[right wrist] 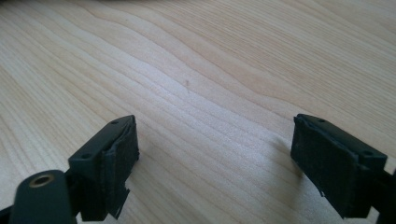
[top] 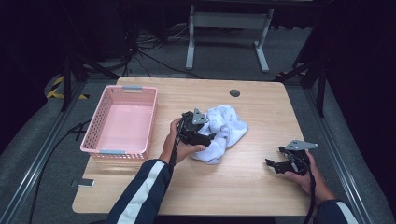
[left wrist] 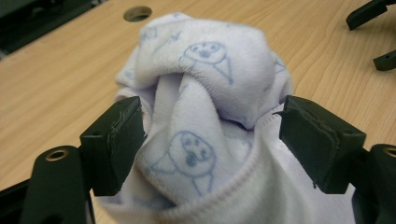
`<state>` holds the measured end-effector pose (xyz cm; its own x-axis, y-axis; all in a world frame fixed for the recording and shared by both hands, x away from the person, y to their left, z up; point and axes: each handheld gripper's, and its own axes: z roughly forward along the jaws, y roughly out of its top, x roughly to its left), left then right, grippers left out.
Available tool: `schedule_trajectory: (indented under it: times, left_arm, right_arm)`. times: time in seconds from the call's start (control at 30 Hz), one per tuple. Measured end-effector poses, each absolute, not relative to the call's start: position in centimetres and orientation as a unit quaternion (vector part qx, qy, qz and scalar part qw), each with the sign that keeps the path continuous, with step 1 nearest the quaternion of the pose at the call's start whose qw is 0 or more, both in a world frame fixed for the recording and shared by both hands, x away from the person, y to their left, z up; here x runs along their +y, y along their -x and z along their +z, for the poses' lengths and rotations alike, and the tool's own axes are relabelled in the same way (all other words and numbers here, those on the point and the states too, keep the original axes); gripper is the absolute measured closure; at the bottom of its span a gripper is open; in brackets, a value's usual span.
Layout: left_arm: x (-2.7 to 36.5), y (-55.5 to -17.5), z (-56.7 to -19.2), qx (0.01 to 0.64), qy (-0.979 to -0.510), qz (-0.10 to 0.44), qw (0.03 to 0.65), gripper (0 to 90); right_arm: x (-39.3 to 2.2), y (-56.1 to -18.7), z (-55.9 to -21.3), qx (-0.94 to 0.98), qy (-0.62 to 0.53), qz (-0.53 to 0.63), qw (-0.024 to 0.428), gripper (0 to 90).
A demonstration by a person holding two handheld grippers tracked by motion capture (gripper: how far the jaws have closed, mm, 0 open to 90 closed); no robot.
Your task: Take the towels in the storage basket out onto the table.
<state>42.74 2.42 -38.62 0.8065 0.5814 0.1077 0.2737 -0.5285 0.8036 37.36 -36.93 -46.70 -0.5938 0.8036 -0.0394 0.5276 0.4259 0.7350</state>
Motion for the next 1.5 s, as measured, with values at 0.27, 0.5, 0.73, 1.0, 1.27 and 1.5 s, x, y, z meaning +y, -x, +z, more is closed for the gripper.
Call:
schedule_trajectory:
  times: [0.27,0.5,0.73,1.0,1.27,1.5]
  left_arm:
    - [3.2,-39.1,-37.8,0.179,-0.869,0.184,0.423,28.7]
    - [0.7,-38.3,-39.6,0.147,-0.888,0.171,0.401,28.4]
    - [-0.5,-39.1,-42.2,0.145,-0.903,0.174,0.365,36.6]
    - [0.0,-39.5,-43.4,0.15,-0.909,0.172,0.349,48.7]
    - [1.4,-39.9,-43.1,0.144,-0.913,0.175,0.34,77.0]
    - [4.0,-40.0,-39.9,0.174,-0.882,0.195,0.391,78.2]
  right_arm:
    - [-36.4,-37.6,-45.6,0.825,-0.387,0.372,0.175,24.0]
    - [-32.7,-40.2,-43.0,0.831,-0.353,0.384,0.193,30.8]
    - [-27.9,-44.4,-43.1,0.847,-0.324,0.388,0.166,40.7]
    - [-24.5,-45.7,-45.3,0.866,-0.308,0.355,0.168,45.6]
    - [-24.1,-45.8,-45.7,0.872,-0.307,0.351,0.147,72.7]
    - [-25.7,-45.0,-44.0,0.874,-0.306,0.332,0.18,83.7]
